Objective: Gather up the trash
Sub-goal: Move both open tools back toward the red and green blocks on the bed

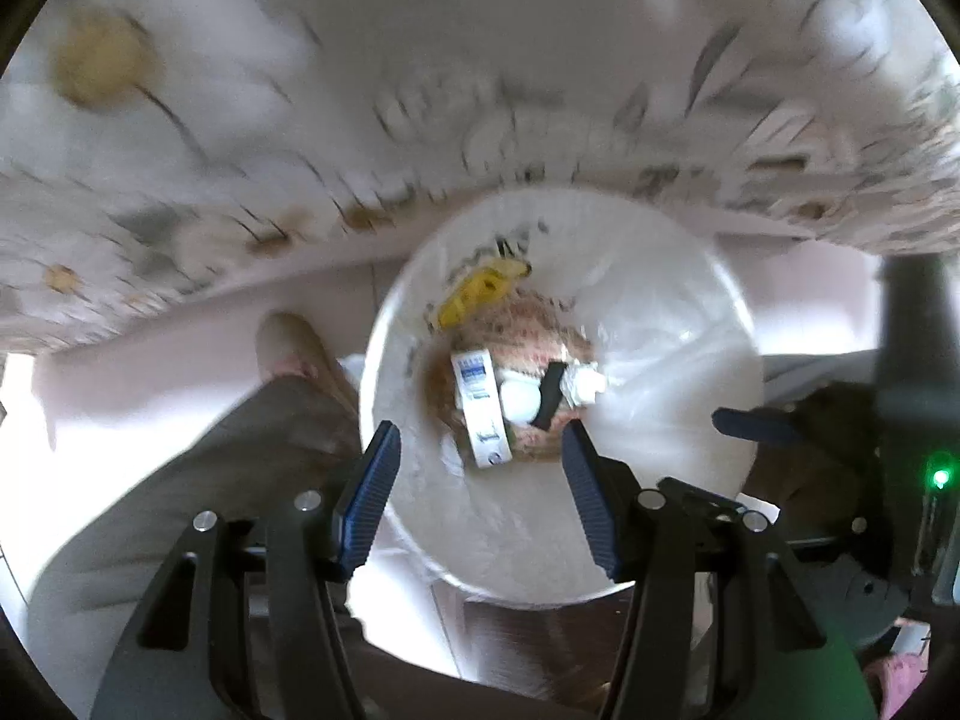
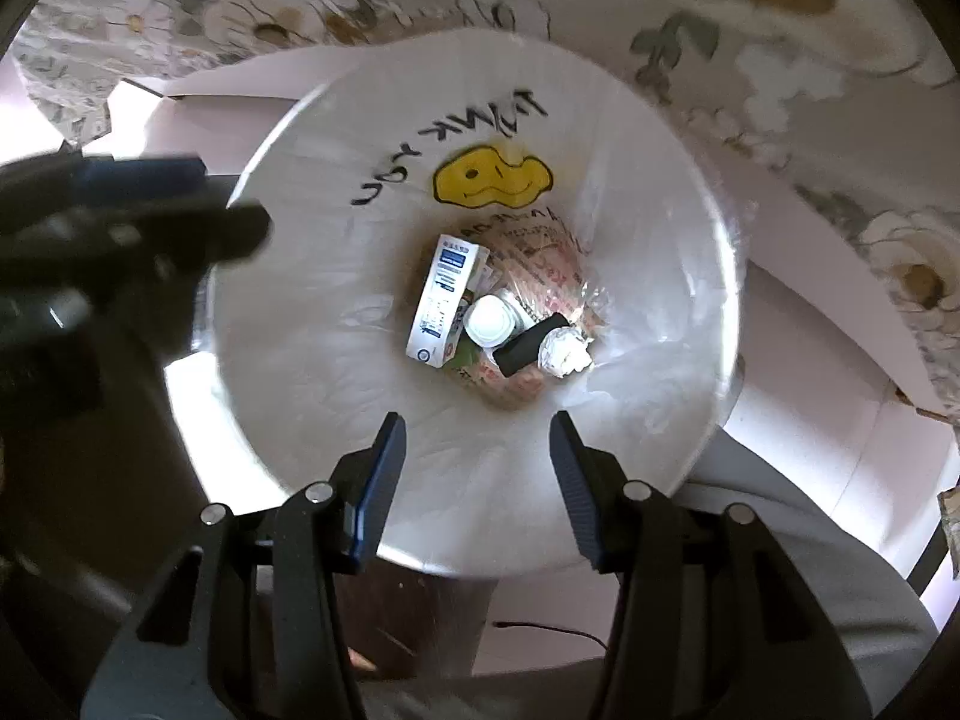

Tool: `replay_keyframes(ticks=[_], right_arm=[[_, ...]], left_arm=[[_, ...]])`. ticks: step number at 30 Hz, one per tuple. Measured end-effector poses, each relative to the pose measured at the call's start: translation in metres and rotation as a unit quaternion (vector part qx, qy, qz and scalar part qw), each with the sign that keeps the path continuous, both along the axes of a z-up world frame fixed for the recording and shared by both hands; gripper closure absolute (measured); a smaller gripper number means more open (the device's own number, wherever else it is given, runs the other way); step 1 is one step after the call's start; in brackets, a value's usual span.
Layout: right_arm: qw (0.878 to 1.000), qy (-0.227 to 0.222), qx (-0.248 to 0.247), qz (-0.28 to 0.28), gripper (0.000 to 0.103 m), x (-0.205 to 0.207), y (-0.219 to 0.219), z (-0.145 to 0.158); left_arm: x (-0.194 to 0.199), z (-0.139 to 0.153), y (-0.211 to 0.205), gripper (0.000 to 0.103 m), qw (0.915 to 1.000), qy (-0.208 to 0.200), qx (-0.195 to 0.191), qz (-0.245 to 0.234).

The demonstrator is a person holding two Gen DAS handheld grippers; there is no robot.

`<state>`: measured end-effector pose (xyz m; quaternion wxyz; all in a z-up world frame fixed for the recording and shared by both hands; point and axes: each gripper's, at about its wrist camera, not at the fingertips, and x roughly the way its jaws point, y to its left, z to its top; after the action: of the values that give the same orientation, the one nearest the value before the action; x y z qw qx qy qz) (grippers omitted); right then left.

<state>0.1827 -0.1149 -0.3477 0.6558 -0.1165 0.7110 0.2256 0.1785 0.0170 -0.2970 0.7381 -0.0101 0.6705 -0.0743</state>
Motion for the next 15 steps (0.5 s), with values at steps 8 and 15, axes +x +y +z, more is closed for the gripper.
replay_keyframes(ticks=[8, 15], right_arm=[[0.999, -0.034, 0.015, 0.008, 0.052, -0.001, -0.009, 0.063], [0.995, -0.091, 0.025, 0.019, 0.052, 0.003, -0.014, 0.142]], left_arm=[[-0.002, 0.07, 0.018, 0.045, 0.9984, -0.052, 0.015, -0.019], [0.006, 0.139, 0.031, 0.045, 0.9927, -0.098, 0.046, -0.054]])
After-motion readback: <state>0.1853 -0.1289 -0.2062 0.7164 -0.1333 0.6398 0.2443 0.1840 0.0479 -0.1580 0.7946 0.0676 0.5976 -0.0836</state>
